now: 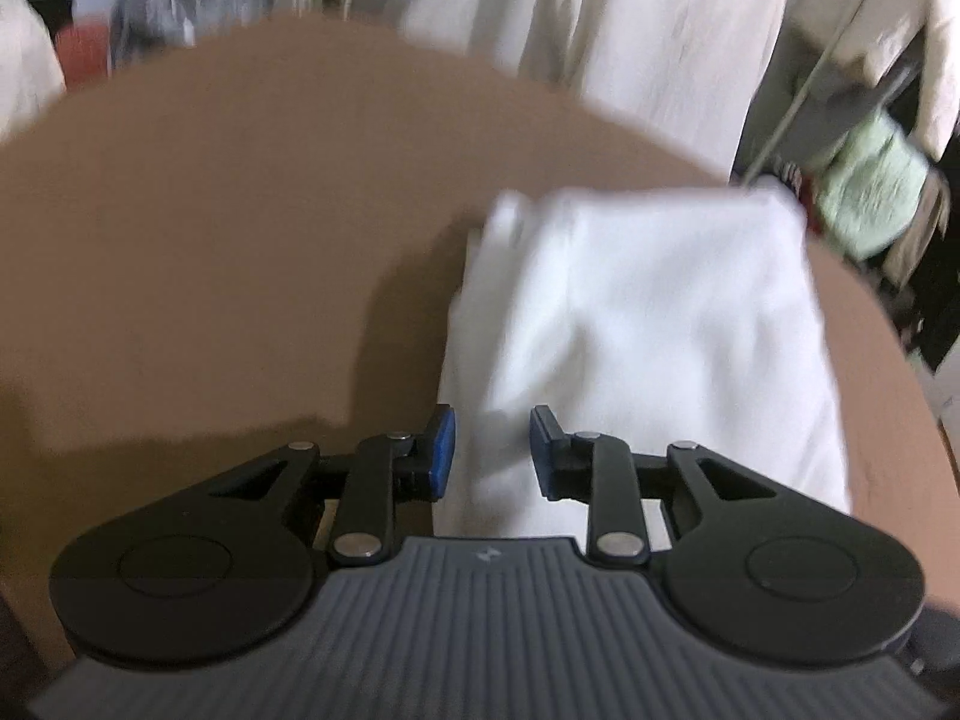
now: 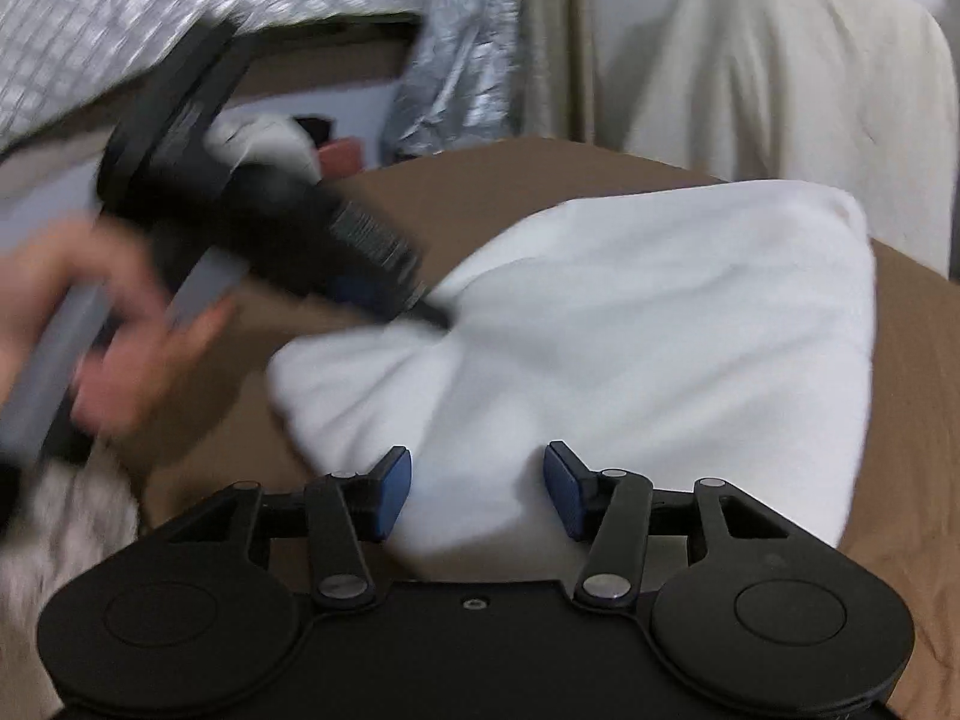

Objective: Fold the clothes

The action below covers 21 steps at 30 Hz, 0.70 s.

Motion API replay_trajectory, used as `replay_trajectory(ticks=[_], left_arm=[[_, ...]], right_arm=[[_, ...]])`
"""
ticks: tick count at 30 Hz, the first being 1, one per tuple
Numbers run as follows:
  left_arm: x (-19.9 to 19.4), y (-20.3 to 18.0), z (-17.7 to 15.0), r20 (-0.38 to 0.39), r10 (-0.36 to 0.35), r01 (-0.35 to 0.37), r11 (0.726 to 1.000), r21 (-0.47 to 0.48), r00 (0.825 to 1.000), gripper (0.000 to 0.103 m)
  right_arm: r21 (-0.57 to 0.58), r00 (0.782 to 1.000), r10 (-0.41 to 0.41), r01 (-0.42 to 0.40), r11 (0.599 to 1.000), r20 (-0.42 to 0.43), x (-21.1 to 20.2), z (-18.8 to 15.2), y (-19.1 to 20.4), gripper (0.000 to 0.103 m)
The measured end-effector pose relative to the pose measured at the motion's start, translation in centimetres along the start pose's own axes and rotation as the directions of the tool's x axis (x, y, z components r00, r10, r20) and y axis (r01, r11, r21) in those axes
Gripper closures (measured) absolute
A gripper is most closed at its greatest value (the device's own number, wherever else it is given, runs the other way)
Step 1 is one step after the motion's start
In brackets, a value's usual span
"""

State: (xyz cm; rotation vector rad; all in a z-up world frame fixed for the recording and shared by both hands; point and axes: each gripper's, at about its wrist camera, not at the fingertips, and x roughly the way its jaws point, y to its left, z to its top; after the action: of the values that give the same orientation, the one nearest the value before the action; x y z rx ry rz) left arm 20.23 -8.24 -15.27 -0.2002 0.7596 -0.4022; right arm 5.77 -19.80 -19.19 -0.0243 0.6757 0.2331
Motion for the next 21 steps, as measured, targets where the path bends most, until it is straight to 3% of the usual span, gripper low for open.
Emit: replay_trajectory(ticks=[3,5,7,9,11,13,17,21], left_arm=[[-1.2,-0.7,0.9,0.085,-0.074,0.069,0.995,0.068,0.994,0.079],[-0.4,-1.4,1.4,0.043,-0.164,0.158,0.981,0.115,0.986,0.077],[1.5,-2.5,2.0,-0.02,-0.188,0.189,0.968,0.168,0.982,0.077],[4.4,-3.9,2.6,-0.09,-0.136,0.153,0.962,0.226,0.987,0.076],[7.5,-4.5,2.9,-0.135,0.006,0.033,0.957,0.29,0.991,0.075],[9.8,-4.1,2.8,-0.139,0.109,-0.057,0.942,0.332,0.984,0.077],[10.3,-3.1,2.8,-0.137,0.102,-0.06,0.958,0.281,0.985,0.077],[10.8,-2.6,2.5,-0.128,0.105,-0.067,0.96,0.273,0.986,0.077]], right_arm=[[0.017,0.999,0.043,-0.043,0.999,0.003,-0.5,-0.7,-0.2,0.047],[0.005,0.999,0.051,-0.051,0.999,-0.003,-0.6,-0.9,-0.2,0.046],[-0.015,0.998,0.059,-0.059,0.998,-0.008,-0.6,-0.9,-0.1,0.045],[-0.019,0.997,0.075,-0.075,0.997,-0.009,-0.6,-0.7,-0.1,0.044],[-0.027,0.997,0.079,-0.079,0.997,-0.011,0.1,-0.1,0.6,0.043],[-0.05,0.996,0.09,-0.09,0.995,-0.014,0.0,0.3,0.8,0.043],[-0.102,0.993,0.119,-0.12,0.988,-0.02,-0.9,0.7,0.7,0.043],[0.03,0.987,0.13,-0.134,0.991,0.097,-3.9,3.2,-3.4,0.048]])
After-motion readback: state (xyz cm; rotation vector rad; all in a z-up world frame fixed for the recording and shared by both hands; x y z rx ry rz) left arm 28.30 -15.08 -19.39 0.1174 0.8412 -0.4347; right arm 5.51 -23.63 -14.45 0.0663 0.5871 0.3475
